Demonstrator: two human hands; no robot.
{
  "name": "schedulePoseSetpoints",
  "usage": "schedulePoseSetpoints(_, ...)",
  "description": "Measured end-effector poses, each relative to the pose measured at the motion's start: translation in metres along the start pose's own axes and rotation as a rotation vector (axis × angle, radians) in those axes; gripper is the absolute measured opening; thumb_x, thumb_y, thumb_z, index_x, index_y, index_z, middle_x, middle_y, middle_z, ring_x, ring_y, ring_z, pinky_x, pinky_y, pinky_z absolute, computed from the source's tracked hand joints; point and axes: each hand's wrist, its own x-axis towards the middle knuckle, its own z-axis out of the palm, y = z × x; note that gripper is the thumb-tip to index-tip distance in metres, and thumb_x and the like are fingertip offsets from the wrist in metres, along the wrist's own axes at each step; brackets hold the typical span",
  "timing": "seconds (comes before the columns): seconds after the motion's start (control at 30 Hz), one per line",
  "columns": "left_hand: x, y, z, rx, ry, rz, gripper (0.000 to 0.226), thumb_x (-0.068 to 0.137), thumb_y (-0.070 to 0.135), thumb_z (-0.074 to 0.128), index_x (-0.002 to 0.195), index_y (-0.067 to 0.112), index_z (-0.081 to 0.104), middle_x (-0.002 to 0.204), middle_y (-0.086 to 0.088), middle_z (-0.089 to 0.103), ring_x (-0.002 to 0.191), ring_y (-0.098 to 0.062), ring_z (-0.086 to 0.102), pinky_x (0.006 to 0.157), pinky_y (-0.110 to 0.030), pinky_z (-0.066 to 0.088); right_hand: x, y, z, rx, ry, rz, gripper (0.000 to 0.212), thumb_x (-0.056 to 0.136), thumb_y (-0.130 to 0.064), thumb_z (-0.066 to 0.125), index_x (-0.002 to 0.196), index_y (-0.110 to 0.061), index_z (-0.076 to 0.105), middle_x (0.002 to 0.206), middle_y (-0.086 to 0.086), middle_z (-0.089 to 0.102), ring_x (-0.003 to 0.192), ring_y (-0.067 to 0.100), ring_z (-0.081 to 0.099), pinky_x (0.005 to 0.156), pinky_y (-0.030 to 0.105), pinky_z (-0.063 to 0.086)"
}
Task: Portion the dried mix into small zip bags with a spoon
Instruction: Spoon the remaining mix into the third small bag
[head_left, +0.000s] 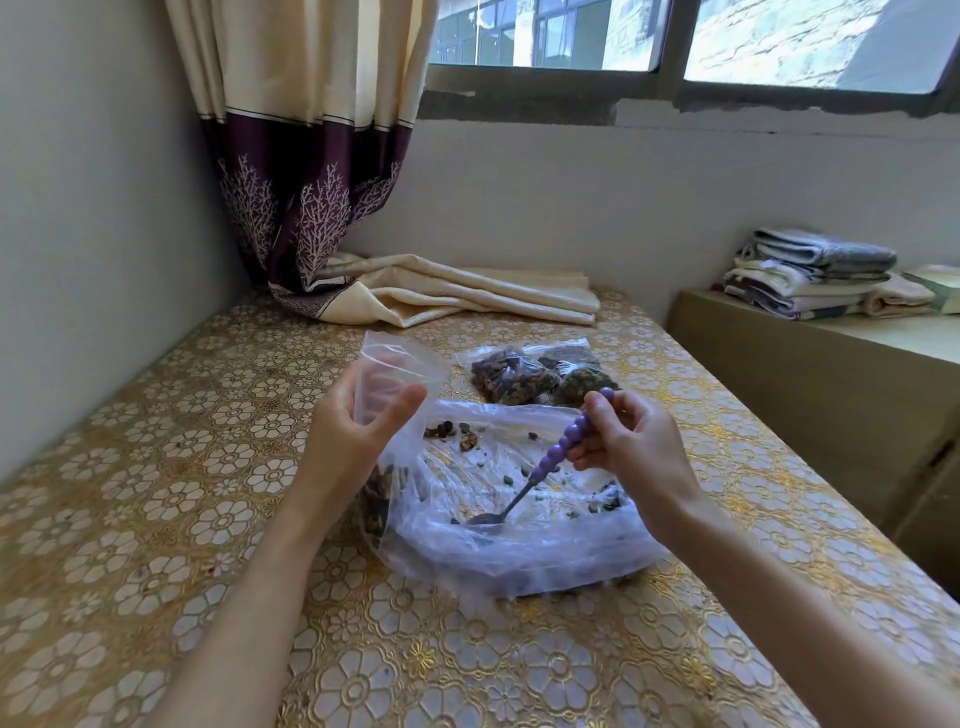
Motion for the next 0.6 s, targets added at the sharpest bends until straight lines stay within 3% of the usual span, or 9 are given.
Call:
schedulePoseSetpoints(0.17,0.0,-0.002,0.0,0.002,0.008,0.001,0.062,0.056,0.077,0.061,0.099,0.033,0.056,0.087,0.014,0.067,0.075,0.002,0.063,0.065,-0.008,0.046,-0.001,0.001,0.003,0.043,-0.054,0.012,0.015,0.097,-0.011,0.046,0.09,-0.001,0.054,0.066,0.009,0.066,0.059,0.019,0.067,0.055,0.025,0.056)
schedulePoseSetpoints(0.33,0.0,-0.003,-0.001,0.017,0.002,-0.01,0.062,0.056,0.078,0.06,0.099,0.033,0.056,0.087,0.013,0.067,0.074,0.002,0.063,0.063,-0.008,0.046,-0.003,0.004,0.014,0.11,-0.121,0.168,0.016,0.096,-0.011,0.049,0.087,0.0,0.056,0.064,0.009,0.068,0.059,0.021,0.066,0.057,0.025,0.056)
schedulePoseSetpoints(0.6,0.001,-0.005,-0.003,0.012,0.004,-0.016,0.057,0.059,0.075,0.061,0.099,0.035,0.056,0.089,0.019,0.067,0.076,0.002,0.063,0.065,-0.007,0.045,0.002,0.002,0.007,0.176,-0.042,0.353,0.025,0.098,-0.009,0.045,0.08,0.004,0.056,0.062,0.015,0.066,0.055,0.021,0.067,0.054,0.023,0.057)
